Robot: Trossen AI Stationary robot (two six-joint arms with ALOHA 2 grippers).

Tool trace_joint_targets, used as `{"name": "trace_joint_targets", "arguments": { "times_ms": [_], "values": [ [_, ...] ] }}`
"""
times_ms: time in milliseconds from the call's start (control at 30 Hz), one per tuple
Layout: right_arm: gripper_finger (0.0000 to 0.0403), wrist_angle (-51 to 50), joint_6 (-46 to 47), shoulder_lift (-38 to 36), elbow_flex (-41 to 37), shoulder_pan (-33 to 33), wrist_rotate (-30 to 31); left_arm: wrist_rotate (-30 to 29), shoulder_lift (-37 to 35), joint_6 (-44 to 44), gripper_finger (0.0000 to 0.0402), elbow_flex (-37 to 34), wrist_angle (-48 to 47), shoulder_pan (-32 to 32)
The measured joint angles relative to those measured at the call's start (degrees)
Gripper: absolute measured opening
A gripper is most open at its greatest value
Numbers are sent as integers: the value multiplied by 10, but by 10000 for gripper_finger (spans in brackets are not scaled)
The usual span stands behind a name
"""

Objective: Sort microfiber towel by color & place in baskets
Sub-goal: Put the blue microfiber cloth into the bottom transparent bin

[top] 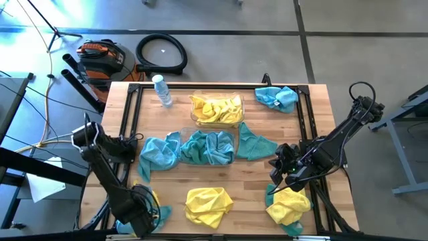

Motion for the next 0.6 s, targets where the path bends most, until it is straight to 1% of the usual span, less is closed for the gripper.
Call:
{"name": "trace_joint_targets", "arguments": {
  "times_ms": [100,233,367,400,433,467,600],
  "values": [
    [0,0,0,0,0,0,0,-40,0,3,1,58,-69,0],
    [0,-1,-3,0,0,0,0,-119,-1,17,1,148,-139,1],
    [0,-1,-5,0,0,0,0,-163,-1,20,0,237,-216,1],
    [0,-1,-5,0,0,0,0,-178,-3,24,0,253,-217,1],
    [0,-1,-5,0,0,0,0,-203,-8,35,0,264,-211,1],
    [0,-1,-5,0,0,0,1,-242,-14,44,0,273,-209,-1],
    [0,-2,-5,0,0,0,8,-421,-36,74,0,302,-212,2]
  ]
}}
